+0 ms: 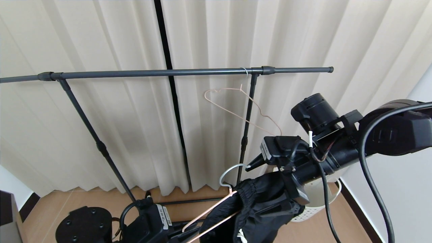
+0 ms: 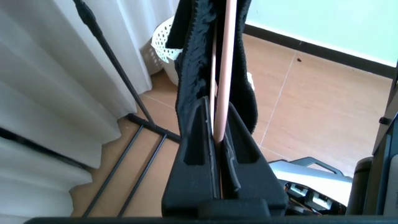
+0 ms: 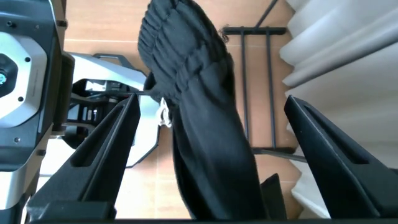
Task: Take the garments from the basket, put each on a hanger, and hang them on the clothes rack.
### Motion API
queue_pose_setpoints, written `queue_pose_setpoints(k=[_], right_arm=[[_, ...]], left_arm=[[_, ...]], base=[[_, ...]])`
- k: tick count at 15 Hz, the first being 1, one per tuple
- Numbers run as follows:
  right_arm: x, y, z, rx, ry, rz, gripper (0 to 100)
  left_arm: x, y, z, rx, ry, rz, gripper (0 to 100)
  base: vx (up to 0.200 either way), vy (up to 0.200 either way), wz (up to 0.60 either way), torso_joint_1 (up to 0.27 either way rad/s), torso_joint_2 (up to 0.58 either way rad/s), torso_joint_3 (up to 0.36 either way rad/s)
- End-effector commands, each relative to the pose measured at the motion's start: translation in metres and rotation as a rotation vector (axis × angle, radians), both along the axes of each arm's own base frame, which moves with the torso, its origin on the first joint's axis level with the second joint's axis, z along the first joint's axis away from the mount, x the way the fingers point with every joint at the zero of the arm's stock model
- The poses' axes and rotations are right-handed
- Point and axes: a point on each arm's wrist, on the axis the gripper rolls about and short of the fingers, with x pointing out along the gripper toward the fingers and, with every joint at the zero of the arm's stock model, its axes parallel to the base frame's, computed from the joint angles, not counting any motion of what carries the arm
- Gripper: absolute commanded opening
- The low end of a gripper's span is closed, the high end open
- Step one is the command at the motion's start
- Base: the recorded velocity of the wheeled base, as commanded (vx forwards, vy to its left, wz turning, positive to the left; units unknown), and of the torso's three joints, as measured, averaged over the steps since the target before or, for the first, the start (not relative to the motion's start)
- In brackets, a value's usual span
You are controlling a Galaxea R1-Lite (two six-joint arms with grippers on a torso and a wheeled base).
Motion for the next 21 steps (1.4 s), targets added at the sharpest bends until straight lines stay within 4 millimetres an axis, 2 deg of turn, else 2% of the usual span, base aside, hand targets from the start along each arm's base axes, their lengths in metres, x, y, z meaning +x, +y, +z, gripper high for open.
queue_pose_setpoints(k=[1,5,6,9,14,15,18,21], right_arm=[[0.000,0.007,-0.008,-0.012,0.022,0.017,100],[-0.002,0.010,-0.008,-0.015,0.033,0.019,100],[-0.004,0.009,-0.008,-0.014,0.036,0.016,0],[-0.005,0.009,-0.006,-0.010,0.030,0.017,0],[-0.016,0.001,0.009,0.004,-0.001,0.015,0],[-0.019,-0.001,0.012,0.009,-0.008,0.015,0],[-0.025,-0.005,0.020,0.006,-0.042,0.000,0],[-0.027,-0.009,0.032,-0.060,-0.141,-0.082,0]], left_arm=[[0.000,0.000,0.000,-0.001,-0.001,-0.001,0],[0.000,0.000,-0.001,0.003,0.006,0.000,0],[0.000,0.000,-0.001,0.003,0.006,0.000,0],[0.000,0.000,-0.001,0.003,0.006,0.000,0],[0.001,0.000,-0.001,0.003,0.007,0.003,0],[0.001,0.000,-0.001,0.003,0.007,0.003,100],[0.002,0.001,-0.002,-0.013,0.033,0.022,100],[0.016,0.019,0.000,-0.058,0.075,0.158,100]], base=[[0.000,0.000,0.00,0.000,0.00,0.000],[0.000,0.000,0.00,0.000,0.00,0.000],[0.000,0.000,0.00,0.000,0.00,0.000],[0.000,0.000,0.00,0.000,0.00,0.000],[0.000,0.000,0.00,0.000,0.00,0.000],[0.000,0.000,0.00,0.000,0.00,0.000],[0.000,0.000,0.00,0.000,0.00,0.000],[0.000,0.000,0.00,0.000,0.00,0.000]])
